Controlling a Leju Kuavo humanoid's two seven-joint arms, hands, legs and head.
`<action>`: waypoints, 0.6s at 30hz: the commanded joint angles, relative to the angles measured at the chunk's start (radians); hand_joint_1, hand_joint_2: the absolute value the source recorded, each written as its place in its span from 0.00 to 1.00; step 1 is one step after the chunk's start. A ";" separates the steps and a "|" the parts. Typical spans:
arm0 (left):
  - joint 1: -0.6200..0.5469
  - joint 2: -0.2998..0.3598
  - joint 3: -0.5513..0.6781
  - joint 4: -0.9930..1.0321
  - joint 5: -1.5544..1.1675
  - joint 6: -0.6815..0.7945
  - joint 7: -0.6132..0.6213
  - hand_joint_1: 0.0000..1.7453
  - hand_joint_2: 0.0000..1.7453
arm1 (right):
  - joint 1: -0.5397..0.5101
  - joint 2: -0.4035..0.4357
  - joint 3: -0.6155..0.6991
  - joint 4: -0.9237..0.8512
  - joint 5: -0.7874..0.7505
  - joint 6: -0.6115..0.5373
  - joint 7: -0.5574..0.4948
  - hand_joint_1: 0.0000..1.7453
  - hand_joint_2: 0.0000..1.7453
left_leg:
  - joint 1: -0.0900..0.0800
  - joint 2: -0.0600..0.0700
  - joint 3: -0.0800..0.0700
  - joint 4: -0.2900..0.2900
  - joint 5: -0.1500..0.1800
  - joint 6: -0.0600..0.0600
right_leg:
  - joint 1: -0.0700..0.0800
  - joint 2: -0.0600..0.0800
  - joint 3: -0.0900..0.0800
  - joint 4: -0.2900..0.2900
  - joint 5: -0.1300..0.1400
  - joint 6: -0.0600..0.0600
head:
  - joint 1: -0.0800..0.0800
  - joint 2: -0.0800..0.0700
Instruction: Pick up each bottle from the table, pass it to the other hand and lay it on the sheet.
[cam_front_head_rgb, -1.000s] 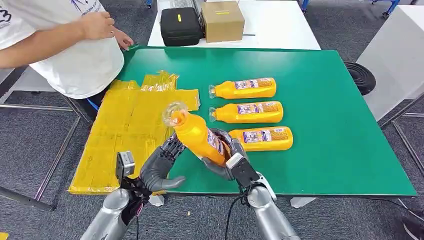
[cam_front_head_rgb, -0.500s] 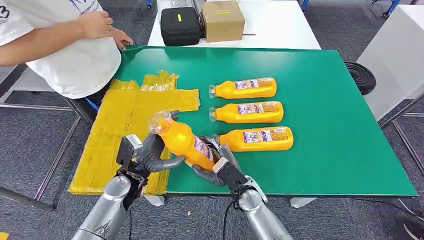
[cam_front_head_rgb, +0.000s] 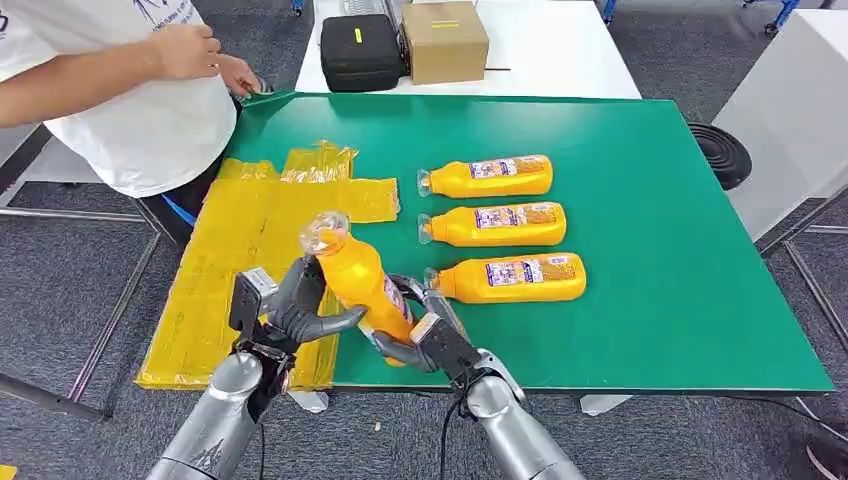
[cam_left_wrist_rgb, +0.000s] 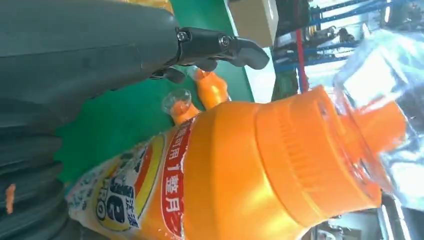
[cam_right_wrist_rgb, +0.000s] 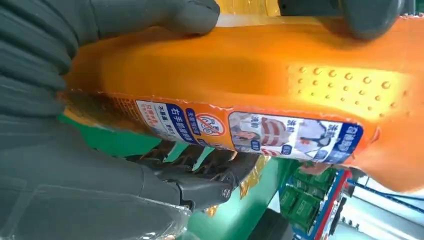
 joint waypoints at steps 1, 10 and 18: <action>-0.052 0.019 0.001 0.066 0.071 -0.132 0.031 0.00 1.00 | -0.015 -0.021 0.066 0.063 0.010 0.017 -0.009 1.00 1.00 | 0.001 0.000 0.002 0.000 -0.001 0.000 | 0.001 -0.001 0.003 -0.001 -0.001 -0.002 | 0.000 0.000; -0.069 0.040 -0.048 0.210 0.339 -0.491 0.181 0.00 1.00 | -0.020 -0.037 0.031 0.054 0.018 0.006 -0.011 1.00 1.00 | 0.000 0.000 0.004 -0.001 -0.001 0.000 | 0.001 -0.002 0.004 -0.001 -0.001 -0.002 | 0.000 0.000; -0.108 0.041 -0.114 0.258 0.375 -0.495 0.215 0.00 1.00 | -0.029 -0.035 0.043 0.074 0.021 0.000 -0.012 1.00 1.00 | 0.000 -0.001 0.002 -0.001 0.000 0.000 | 0.000 -0.002 0.002 -0.001 -0.001 -0.001 | 0.000 0.000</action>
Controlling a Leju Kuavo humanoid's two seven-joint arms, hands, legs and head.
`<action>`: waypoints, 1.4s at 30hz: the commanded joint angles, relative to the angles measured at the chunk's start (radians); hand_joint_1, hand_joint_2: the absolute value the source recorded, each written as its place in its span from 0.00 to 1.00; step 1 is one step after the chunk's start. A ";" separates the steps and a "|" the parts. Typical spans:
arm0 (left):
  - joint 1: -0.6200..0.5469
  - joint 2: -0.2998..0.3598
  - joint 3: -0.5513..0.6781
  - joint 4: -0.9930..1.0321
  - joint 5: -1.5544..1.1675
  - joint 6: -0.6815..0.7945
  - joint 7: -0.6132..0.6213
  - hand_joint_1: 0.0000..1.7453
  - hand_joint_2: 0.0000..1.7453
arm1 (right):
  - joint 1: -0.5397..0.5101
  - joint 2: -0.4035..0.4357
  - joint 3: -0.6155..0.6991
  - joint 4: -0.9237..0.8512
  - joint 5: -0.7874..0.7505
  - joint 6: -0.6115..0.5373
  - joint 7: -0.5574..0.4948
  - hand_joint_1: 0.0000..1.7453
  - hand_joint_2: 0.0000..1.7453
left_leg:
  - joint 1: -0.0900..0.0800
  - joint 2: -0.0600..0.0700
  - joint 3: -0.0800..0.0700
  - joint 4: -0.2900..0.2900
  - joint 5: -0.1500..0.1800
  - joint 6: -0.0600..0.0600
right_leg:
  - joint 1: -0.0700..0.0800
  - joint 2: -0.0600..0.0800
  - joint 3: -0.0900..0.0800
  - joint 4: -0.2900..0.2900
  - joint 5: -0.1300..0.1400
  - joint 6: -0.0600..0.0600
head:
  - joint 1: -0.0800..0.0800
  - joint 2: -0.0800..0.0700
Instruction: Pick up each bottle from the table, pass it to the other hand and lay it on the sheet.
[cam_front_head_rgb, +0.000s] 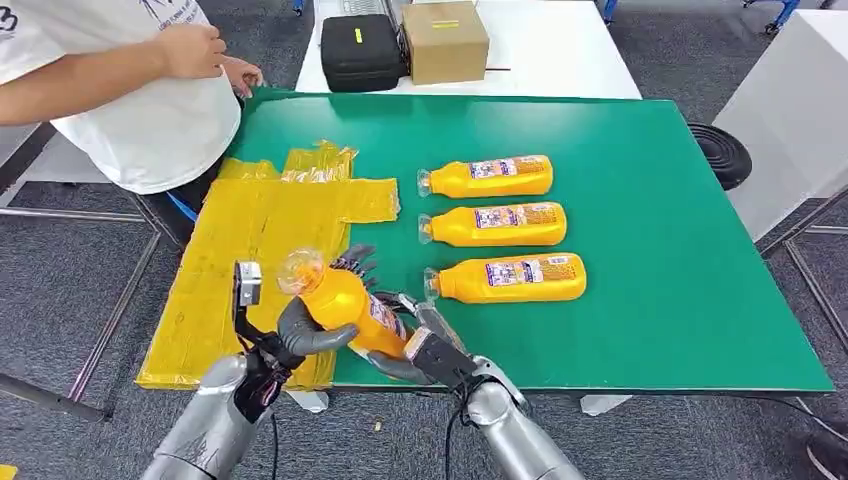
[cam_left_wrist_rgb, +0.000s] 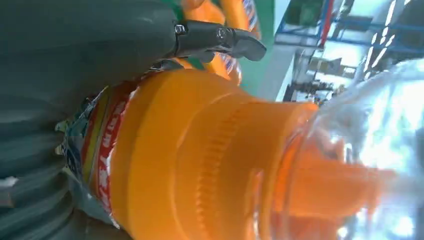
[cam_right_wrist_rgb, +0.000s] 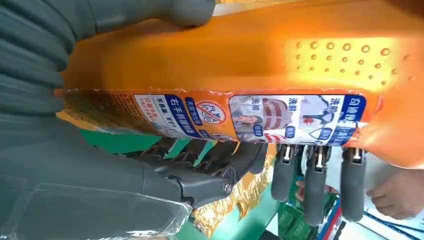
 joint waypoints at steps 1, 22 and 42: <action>-0.084 0.018 -0.111 0.154 0.032 -0.014 0.034 0.00 1.00 | -0.041 -0.019 0.028 0.066 0.006 -0.007 -0.004 1.00 1.00 | 0.000 0.000 0.003 -0.001 -0.001 0.000 | 0.001 -0.002 0.004 -0.001 -0.001 -0.002 | 0.000 0.000; -0.096 0.011 -0.132 0.170 0.018 0.082 -0.027 0.99 1.00 | -0.021 -0.029 0.025 0.055 0.008 -0.016 -0.004 1.00 1.00 | 0.000 0.000 0.001 0.000 0.000 0.000 | 0.000 -0.001 0.002 0.000 0.000 -0.001 | 0.000 0.000; -0.058 0.012 -0.065 0.051 -0.011 0.255 -0.069 1.00 1.00 | 0.014 -0.025 -0.010 -0.019 0.008 -0.038 0.025 0.00 0.00 | 0.000 0.001 0.002 0.000 -0.001 0.000 | 0.001 0.000 0.003 0.000 -0.001 -0.002 | 0.000 0.000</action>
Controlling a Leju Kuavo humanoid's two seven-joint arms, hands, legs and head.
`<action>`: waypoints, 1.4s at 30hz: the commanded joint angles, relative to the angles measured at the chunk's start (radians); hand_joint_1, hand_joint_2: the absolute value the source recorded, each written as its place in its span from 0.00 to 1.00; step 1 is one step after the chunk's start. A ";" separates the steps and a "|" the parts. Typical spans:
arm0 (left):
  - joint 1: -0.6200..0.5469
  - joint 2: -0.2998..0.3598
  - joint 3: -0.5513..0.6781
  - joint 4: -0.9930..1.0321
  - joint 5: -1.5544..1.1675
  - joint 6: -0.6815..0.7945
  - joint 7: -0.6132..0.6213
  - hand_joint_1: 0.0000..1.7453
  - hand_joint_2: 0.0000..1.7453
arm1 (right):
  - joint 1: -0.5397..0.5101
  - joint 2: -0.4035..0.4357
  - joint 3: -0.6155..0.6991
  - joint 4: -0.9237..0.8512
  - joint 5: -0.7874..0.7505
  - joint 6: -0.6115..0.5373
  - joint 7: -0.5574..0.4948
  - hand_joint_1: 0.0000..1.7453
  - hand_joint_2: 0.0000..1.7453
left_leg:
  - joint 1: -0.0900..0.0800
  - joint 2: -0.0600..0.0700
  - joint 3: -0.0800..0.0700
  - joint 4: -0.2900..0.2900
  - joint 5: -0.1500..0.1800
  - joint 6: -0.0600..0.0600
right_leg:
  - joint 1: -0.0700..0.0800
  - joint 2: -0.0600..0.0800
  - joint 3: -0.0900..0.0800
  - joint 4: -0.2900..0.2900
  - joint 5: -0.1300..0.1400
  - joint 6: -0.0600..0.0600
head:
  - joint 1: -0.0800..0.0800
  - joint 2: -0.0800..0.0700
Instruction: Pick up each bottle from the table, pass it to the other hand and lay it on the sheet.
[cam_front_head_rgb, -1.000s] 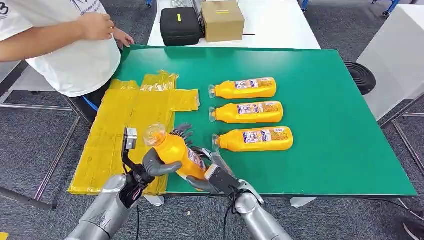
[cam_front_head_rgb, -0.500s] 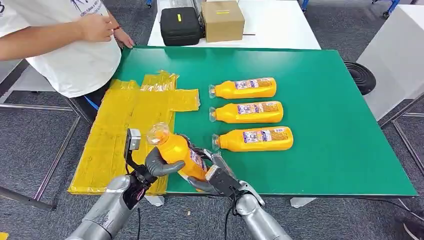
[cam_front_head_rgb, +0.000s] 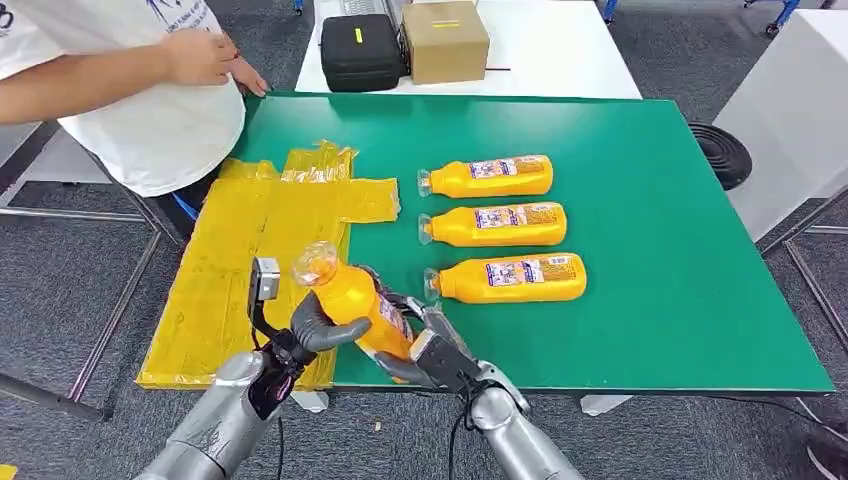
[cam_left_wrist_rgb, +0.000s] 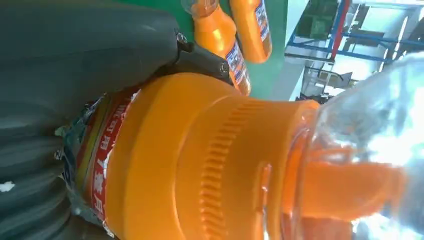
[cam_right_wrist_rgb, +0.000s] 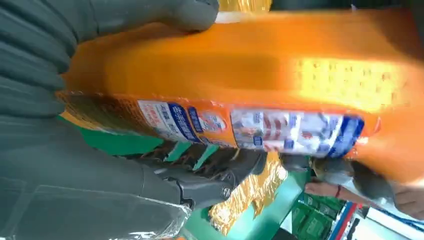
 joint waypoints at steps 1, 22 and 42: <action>-0.001 0.015 0.026 -0.049 -0.048 0.098 -0.002 1.00 1.00 | 0.004 -0.013 -0.012 -0.041 -0.010 -0.021 0.024 0.00 0.00 | 0.000 0.001 0.004 0.000 -0.002 0.000 | 0.001 -0.001 0.004 -0.001 -0.002 -0.003 | 0.000 0.000; -0.034 0.083 0.094 -0.216 -0.395 0.465 -0.057 1.00 1.00 | 0.111 -0.040 -0.018 -0.306 0.000 -0.042 0.047 0.00 0.00 | 0.001 0.000 0.000 0.001 0.000 0.000 | 0.001 -0.001 0.000 0.000 -0.001 -0.002 | 0.000 0.000; -0.160 0.311 0.080 -0.344 -1.082 0.535 0.108 0.95 1.00 | 0.144 -0.054 -0.092 -0.403 0.000 -0.048 0.061 0.00 0.00 | 0.001 0.000 0.000 0.001 0.000 0.000 | 0.001 -0.001 0.000 0.001 0.000 -0.002 | 0.000 0.000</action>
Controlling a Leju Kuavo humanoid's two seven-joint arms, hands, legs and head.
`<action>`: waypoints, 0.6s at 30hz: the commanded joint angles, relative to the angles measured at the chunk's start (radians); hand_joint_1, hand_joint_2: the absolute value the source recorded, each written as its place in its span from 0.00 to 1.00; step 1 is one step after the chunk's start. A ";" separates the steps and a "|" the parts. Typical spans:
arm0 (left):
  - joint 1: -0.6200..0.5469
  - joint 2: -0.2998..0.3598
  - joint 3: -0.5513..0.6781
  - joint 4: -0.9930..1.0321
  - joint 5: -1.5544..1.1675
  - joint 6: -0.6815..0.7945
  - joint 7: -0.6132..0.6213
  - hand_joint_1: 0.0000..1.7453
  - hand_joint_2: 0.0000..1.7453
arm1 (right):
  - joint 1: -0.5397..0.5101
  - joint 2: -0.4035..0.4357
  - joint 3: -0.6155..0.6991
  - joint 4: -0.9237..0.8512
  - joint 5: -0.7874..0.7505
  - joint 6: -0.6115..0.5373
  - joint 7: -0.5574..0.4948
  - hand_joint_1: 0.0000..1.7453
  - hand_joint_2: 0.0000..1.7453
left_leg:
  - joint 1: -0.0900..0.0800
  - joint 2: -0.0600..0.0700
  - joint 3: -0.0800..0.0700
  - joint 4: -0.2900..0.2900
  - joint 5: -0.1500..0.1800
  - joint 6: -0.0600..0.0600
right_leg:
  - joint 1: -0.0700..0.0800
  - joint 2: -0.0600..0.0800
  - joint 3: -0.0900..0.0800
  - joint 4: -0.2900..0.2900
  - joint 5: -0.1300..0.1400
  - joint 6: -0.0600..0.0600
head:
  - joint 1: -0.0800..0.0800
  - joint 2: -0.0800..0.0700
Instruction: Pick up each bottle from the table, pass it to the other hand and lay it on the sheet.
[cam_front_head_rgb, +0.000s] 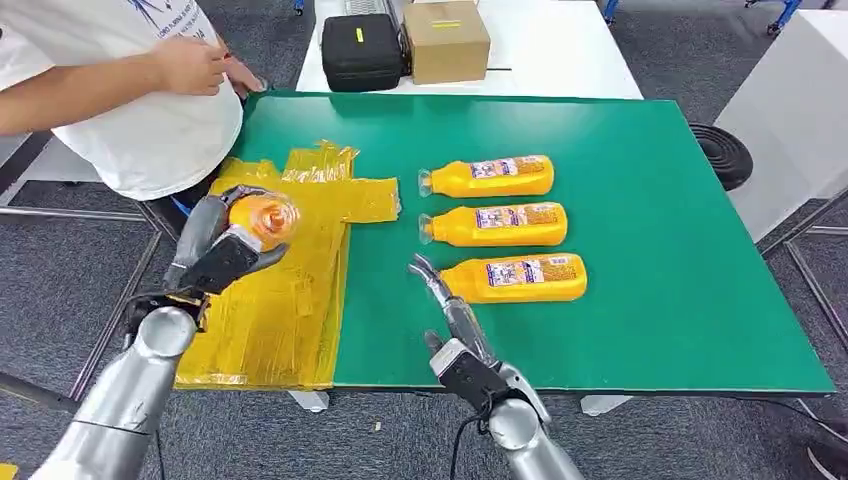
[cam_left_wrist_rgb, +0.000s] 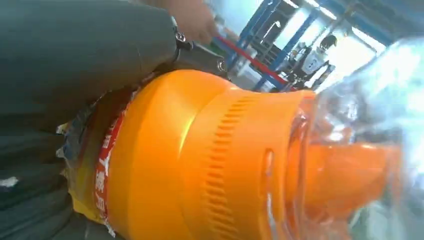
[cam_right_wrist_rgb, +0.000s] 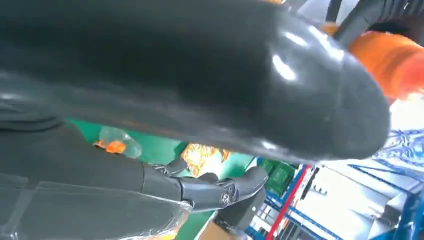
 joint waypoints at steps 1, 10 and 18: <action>-0.102 0.100 -0.098 0.031 -0.128 -0.093 0.050 0.92 1.00 | -0.007 -0.020 -0.058 -0.020 -0.006 0.001 0.008 0.00 0.00 | 0.001 0.001 0.002 0.001 -0.001 0.000 | 0.001 -0.001 0.003 0.000 -0.001 -0.002 | 0.000 0.000; -0.164 0.053 -0.328 0.425 -0.357 -0.097 0.082 0.93 1.00 | 0.004 -0.017 -0.115 -0.047 -0.038 0.015 -0.006 0.00 0.00 | -0.001 -0.002 0.004 -0.001 0.000 0.000 | -0.001 -0.003 0.004 -0.002 -0.001 -0.002 | 0.000 0.000; -0.194 0.010 -0.409 0.577 -0.344 -0.160 0.036 0.93 1.00 | 0.023 -0.018 -0.131 -0.055 -0.046 0.017 -0.012 0.00 0.00 | -0.001 -0.002 0.002 0.000 0.000 0.000 | 0.000 -0.002 0.001 -0.001 -0.001 -0.001 | 0.000 0.000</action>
